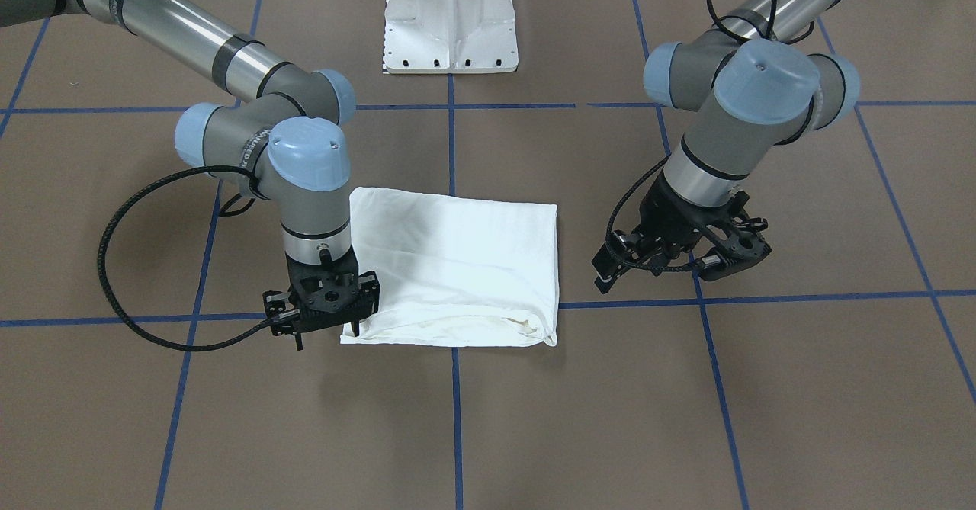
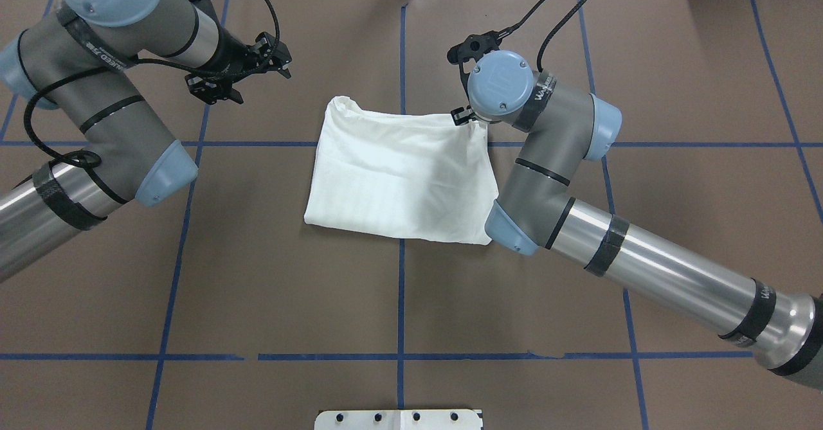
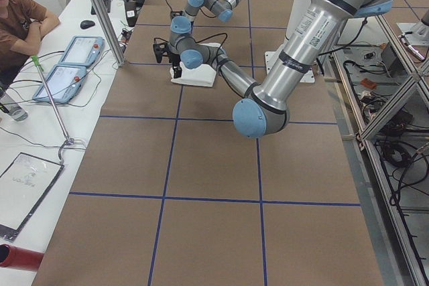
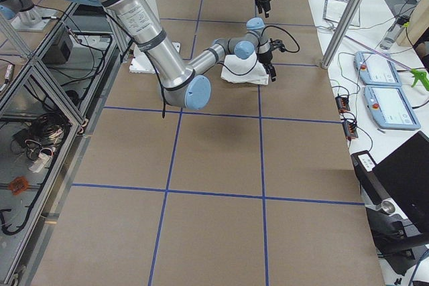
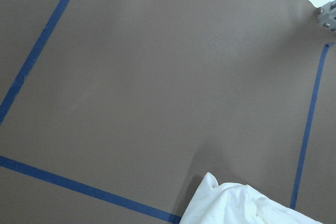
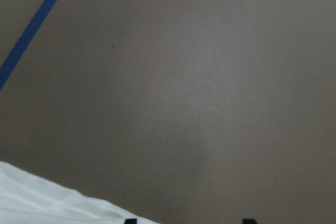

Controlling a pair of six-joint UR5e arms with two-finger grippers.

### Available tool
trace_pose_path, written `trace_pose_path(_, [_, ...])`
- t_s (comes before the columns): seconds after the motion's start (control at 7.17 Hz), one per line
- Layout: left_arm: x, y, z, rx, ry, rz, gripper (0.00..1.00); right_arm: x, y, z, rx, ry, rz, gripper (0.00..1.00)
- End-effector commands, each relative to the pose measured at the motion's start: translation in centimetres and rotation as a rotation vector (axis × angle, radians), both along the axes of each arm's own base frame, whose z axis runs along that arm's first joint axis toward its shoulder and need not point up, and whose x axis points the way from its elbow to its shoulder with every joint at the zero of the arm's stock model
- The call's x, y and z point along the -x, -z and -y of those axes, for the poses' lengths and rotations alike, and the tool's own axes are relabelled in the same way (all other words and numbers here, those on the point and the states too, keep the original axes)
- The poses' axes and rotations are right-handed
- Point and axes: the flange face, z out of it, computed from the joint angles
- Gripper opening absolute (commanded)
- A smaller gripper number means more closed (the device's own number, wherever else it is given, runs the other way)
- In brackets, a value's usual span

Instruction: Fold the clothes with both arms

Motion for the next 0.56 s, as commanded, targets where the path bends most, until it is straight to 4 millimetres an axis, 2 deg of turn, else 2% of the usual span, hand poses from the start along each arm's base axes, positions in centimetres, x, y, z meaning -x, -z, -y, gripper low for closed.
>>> trace_pose_path(0.0, [3.2, -1.2, -0.6, -0.110, -0.041, 0.040, 1.00, -9.2, -2.8, 5.0, 0.122, 0.024, 0.076, 1.00])
trace_pose_path(0.14, [7.3, -3.8, -1.7, -0.179, -0.060, 0.085, 1.00, -15.3, -5.6, 7.0, 0.166, 0.057, 0.091, 1.00])
trace_pose_path(0.28, [11.8, -7.1, -2.6, -0.263, -0.106, 0.164, 1.00, -23.0, -8.8, 8.8, 0.188, 0.091, 0.101, 1.00])
trace_pose_path(0.42, [17.1, -10.5, -3.4, -0.350, -0.174, 0.255, 1.00, -30.3, -13.9, 8.9, 0.197, 0.128, 0.103, 1.00])
